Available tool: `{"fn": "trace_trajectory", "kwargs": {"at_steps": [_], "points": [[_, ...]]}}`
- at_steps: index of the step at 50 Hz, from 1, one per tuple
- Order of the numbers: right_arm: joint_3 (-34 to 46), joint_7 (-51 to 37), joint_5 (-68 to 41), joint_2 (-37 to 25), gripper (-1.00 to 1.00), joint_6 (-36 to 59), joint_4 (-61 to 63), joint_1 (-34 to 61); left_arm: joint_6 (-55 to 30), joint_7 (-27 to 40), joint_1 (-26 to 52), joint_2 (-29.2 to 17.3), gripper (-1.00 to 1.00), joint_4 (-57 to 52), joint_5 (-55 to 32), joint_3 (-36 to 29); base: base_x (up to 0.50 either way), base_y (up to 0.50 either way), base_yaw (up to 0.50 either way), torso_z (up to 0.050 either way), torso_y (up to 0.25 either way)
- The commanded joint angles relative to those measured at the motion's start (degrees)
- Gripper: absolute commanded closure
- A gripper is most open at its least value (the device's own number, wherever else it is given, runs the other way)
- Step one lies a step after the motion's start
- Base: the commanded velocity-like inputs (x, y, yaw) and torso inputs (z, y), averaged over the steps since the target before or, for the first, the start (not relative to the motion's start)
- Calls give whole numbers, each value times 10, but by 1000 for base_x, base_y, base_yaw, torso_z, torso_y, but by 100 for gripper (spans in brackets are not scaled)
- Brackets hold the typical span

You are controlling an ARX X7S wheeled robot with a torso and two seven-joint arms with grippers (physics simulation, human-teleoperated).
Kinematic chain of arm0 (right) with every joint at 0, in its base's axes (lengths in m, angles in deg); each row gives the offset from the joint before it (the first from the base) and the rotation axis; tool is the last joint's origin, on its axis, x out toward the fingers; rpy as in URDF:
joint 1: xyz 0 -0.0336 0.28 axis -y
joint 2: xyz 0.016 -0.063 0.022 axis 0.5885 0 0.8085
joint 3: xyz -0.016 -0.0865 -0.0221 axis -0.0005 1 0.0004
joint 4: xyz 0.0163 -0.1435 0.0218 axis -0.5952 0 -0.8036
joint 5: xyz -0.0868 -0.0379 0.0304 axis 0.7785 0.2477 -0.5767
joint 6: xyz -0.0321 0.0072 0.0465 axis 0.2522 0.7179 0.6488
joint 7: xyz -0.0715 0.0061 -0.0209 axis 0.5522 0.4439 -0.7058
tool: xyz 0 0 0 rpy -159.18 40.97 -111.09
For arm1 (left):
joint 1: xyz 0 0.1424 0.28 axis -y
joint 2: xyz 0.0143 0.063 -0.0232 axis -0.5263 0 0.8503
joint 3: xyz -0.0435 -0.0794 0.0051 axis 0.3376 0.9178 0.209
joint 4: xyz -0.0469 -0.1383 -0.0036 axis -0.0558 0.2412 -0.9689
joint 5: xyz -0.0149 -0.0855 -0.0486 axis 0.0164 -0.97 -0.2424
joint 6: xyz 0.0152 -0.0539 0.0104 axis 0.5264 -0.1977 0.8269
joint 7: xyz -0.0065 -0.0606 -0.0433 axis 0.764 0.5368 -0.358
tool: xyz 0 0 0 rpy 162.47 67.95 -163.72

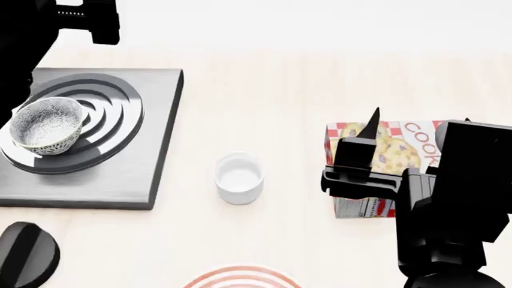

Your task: Pick the akita bowl on the stove and place it on the plate.

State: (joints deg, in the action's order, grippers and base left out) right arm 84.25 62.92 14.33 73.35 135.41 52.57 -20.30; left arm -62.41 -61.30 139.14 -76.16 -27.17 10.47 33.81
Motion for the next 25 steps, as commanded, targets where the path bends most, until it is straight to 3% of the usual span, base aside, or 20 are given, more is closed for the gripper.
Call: {"fn": "trace_trajectory", "kwargs": {"at_steps": [1, 3, 11, 18, 25], "points": [[-13, 9, 6, 9, -100, 1, 2, -1, -2, -15, -5, 8, -100, -3, 8, 6, 0, 0, 0, 1, -250], [-12, 10, 7, 8, -100, -2, 0, -2, -4, -12, -5, 8, -100, -3, 8, 6, 0, 0, 0, 1, -250], [-10, 8, 6, 7, -100, -5, -2, -2, -5, -21, -5, 5, -100, -8, 12, -8, 0, 0, 0, 0, -4], [-11, 5, 2, 6, -100, -2, 1, -1, -30, -3, -1, 7, -100, -9, 1, 7, 0, 0, 0, 0, -227], [-10, 5, 1, 5, -100, -6, -1, -4, -55, 14, -13, 8, -100, -19, 22, -23, 0, 0, 0, 0, -12]]}}
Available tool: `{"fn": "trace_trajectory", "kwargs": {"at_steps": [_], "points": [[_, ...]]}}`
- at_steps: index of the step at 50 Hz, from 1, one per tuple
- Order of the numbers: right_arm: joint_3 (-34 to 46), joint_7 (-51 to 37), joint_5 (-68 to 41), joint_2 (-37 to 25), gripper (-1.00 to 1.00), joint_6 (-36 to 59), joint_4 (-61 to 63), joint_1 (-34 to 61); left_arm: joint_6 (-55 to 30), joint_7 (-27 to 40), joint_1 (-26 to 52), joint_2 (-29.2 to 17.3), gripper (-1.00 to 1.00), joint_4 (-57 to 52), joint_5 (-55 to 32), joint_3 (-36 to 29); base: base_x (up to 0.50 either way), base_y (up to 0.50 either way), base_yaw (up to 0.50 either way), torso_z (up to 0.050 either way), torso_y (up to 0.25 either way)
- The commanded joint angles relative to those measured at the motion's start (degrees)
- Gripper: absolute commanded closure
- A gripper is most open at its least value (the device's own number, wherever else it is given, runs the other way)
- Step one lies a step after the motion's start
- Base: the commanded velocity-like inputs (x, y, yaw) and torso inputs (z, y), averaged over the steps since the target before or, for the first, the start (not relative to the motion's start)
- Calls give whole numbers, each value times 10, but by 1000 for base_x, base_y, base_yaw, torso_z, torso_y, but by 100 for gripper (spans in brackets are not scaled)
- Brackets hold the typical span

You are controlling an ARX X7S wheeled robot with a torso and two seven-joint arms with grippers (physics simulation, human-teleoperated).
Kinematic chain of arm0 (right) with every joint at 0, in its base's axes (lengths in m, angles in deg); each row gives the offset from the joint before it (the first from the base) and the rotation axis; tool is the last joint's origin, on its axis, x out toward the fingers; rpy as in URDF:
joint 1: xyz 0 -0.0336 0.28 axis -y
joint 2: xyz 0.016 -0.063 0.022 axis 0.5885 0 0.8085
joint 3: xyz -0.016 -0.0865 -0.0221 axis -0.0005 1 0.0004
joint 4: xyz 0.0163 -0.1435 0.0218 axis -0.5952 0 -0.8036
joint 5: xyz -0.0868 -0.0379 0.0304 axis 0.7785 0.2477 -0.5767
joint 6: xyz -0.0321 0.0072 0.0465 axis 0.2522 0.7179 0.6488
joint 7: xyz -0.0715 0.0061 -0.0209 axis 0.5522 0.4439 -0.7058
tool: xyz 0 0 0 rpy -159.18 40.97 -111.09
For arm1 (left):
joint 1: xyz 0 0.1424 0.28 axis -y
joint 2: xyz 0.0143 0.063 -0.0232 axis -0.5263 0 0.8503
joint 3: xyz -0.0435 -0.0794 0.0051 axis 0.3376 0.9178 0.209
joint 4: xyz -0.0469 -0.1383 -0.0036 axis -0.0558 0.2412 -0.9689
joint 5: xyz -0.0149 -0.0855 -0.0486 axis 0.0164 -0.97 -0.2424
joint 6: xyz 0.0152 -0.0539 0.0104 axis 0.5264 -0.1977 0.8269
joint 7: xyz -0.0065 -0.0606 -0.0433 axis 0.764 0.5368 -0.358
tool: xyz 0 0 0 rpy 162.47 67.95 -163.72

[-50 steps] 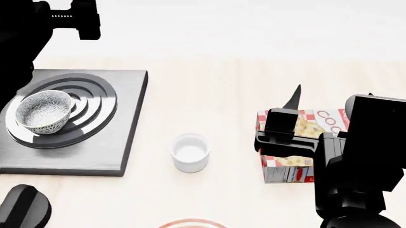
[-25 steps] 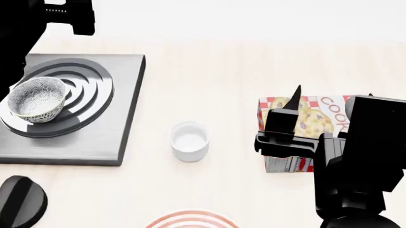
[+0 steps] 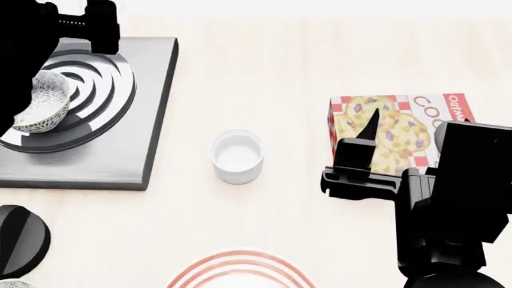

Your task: Pick the akita bowl on the stove and place it on the plate.

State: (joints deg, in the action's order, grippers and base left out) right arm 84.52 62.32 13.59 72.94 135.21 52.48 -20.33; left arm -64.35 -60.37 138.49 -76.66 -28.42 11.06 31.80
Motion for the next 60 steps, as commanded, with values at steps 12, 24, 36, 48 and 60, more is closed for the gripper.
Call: {"fn": "trace_trajectory", "kwargs": {"at_steps": [12, 24, 36, 48, 60], "points": [[-10, 9, 6, 7, -100, -6, -4, -2, -89, 14, -24, 14, -100, -19, 53, -69, 0, 0, 0, 0, 0], [-12, 3, -1, 6, -100, 0, 0, 0, -89, 20, -44, 9, -100, -11, 78, -109, 0, 0, 0, 0, 0], [-9, 2, -1, 4, -100, -7, -5, -2, -85, 24, -53, 5, -100, -5, 84, -120, 0, 0, 0, 0, 0], [-8, 0, -4, 1, -100, -9, -5, -3, -86, 29, -61, 4, -100, 3, 81, -118, 0, 0, 0, 0, 0], [-6, -3, -7, 0, -100, -10, -8, -1, -82, 34, -68, 5, -100, 15, 76, -113, 0, 0, 0, 0, 0]]}}
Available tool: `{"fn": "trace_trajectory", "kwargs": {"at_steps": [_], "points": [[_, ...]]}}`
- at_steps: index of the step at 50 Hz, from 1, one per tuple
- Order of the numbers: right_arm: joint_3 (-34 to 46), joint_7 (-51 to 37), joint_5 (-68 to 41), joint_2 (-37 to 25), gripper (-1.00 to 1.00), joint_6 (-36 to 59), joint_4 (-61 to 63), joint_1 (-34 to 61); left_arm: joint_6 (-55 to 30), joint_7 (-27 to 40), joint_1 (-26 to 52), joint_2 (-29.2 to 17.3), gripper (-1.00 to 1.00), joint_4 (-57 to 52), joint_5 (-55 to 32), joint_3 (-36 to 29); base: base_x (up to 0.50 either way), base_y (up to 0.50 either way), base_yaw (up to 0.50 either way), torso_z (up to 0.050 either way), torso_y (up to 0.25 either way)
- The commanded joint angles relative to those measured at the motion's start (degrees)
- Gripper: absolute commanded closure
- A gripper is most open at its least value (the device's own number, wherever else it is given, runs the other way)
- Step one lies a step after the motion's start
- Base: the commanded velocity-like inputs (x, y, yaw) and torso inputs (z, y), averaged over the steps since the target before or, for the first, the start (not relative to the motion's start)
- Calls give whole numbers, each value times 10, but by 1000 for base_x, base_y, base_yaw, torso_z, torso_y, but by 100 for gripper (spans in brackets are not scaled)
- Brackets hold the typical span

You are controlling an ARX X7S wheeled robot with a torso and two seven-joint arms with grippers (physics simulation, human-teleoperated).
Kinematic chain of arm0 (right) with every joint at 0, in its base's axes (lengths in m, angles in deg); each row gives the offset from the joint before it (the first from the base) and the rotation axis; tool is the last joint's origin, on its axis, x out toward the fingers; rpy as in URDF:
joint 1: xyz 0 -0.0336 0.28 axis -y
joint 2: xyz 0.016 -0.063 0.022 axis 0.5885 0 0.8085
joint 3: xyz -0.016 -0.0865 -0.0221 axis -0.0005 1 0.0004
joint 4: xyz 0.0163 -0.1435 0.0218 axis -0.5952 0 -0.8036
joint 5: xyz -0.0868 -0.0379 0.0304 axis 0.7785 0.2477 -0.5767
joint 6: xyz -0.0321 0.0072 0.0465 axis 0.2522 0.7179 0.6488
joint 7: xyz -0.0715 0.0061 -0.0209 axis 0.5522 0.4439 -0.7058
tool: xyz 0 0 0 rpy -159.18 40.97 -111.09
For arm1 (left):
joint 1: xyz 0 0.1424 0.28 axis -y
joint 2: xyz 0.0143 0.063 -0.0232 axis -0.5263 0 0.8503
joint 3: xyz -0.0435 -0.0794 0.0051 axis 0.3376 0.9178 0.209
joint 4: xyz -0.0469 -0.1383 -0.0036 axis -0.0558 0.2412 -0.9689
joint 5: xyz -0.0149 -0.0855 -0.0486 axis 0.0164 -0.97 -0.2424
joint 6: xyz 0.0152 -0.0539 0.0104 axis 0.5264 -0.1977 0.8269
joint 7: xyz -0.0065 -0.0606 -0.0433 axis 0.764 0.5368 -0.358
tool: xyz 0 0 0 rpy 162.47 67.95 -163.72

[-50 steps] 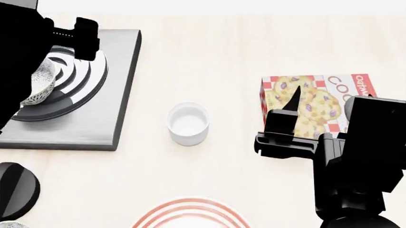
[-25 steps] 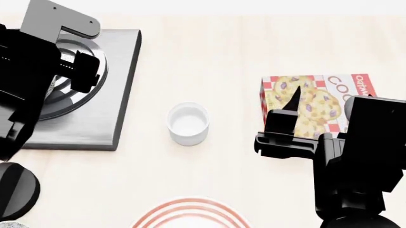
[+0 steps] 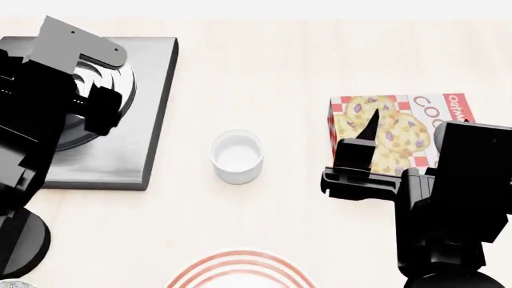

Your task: Pick the akita bowl on the stove and place it on the plate.

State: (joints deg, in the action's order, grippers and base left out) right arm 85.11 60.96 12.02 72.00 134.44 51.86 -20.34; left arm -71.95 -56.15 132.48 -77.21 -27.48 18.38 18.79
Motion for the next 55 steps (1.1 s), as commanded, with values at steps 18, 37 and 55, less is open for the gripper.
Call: {"fn": "trace_trajectory", "kwargs": {"at_steps": [18, 37, 55], "points": [[-10, 6, 4, 6, -100, -5, -1, -2, -8, -2, -25, 6, -100, 9, -5, 23, 0, 0, 0, 0, 0], [-9, 1, -1, 4, -100, -5, -1, -2, 6, 0, -23, 2, -100, 37, -5, 24, 0, 0, 0, 0, 0], [-9, -5, -9, 1, -100, -3, 1, 0, 7, 2, -30, -1, -100, 41, -6, 21, 0, 0, 0, 0, 0]]}}
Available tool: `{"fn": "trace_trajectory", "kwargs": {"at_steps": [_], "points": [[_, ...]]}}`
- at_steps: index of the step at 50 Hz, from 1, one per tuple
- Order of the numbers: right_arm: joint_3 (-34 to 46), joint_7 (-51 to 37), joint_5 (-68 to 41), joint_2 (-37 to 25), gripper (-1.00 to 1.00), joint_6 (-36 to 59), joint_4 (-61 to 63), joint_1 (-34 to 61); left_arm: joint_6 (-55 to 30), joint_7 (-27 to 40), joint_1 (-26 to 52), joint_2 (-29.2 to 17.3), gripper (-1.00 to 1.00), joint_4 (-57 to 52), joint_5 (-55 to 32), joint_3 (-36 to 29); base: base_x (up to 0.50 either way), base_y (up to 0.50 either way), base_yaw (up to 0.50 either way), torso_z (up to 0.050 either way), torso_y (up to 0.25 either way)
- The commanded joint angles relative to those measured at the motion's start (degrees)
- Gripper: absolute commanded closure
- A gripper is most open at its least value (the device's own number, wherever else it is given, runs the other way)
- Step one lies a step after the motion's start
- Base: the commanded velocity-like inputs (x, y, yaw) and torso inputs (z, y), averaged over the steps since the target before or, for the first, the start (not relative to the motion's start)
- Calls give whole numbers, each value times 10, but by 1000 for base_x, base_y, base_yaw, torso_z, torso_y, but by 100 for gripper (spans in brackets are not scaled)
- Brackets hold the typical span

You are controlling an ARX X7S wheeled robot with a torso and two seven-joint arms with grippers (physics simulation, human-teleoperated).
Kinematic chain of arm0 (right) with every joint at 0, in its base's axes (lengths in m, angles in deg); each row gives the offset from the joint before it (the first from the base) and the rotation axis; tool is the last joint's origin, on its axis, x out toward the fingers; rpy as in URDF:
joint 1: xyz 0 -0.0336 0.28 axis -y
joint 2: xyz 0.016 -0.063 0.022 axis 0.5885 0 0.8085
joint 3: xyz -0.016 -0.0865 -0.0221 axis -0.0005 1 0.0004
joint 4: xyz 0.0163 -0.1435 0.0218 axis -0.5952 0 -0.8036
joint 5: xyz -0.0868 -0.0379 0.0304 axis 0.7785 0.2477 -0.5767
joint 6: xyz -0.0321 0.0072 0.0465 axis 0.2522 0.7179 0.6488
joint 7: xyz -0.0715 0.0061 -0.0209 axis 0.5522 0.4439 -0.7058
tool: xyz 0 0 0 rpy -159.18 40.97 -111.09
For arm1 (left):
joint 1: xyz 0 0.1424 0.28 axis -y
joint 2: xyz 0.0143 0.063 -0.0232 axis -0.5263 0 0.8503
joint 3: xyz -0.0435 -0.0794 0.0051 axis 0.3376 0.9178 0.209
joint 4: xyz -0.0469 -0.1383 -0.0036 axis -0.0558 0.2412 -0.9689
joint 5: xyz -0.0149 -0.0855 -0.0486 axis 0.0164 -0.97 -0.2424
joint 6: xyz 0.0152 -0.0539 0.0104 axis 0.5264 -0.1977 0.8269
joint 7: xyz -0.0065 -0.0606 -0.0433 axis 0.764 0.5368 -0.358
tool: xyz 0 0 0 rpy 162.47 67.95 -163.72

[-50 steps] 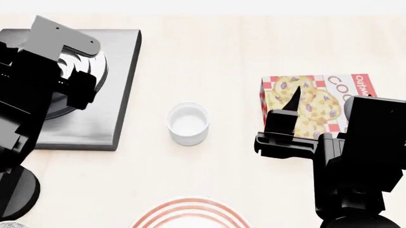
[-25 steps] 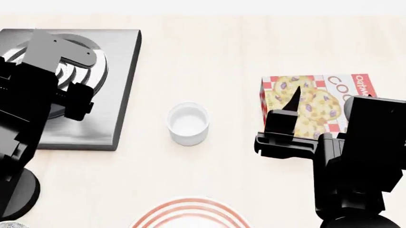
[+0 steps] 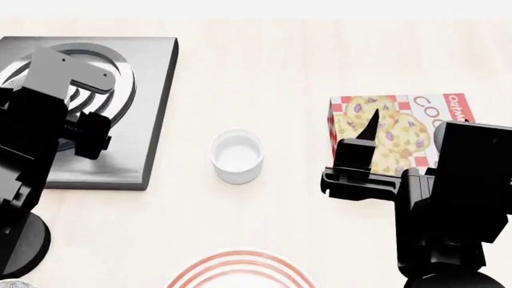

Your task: Pick the akita bowl on the stove and place it on the plate.

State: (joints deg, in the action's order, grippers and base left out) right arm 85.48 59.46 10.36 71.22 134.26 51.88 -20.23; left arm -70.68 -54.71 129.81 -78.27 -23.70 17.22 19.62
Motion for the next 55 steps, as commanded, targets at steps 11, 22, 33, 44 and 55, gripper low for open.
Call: {"fn": "trace_trajectory", "kwargs": {"at_steps": [11, 22, 33, 44, 55], "points": [[-12, 7, 4, 8, -100, -2, 0, -1, -1, -13, -1, 8, -100, 8, 5, 12, 0, 0, 0, 0, 0], [-11, 5, 2, 6, -100, -4, 0, -2, -9, -11, -10, 3, 100, -6, 3, 11, 0, 0, 0, 0, 0], [-10, 2, -1, 4, -100, -6, -1, -2, 1, -14, -6, 6, 100, 4, 3, 8, 0, 0, 0, 0, 0], [-8, 0, -4, 2, -100, -7, -2, -2, -7, -13, -8, 3, 100, -8, -1, 9, 0, 0, 0, 0, 0], [-6, -1, -3, 1, -100, -14, -5, -3, 40, 2, 39, 6, 100, 3, -1, 30, 0, 0, 0, 0, 0]]}}
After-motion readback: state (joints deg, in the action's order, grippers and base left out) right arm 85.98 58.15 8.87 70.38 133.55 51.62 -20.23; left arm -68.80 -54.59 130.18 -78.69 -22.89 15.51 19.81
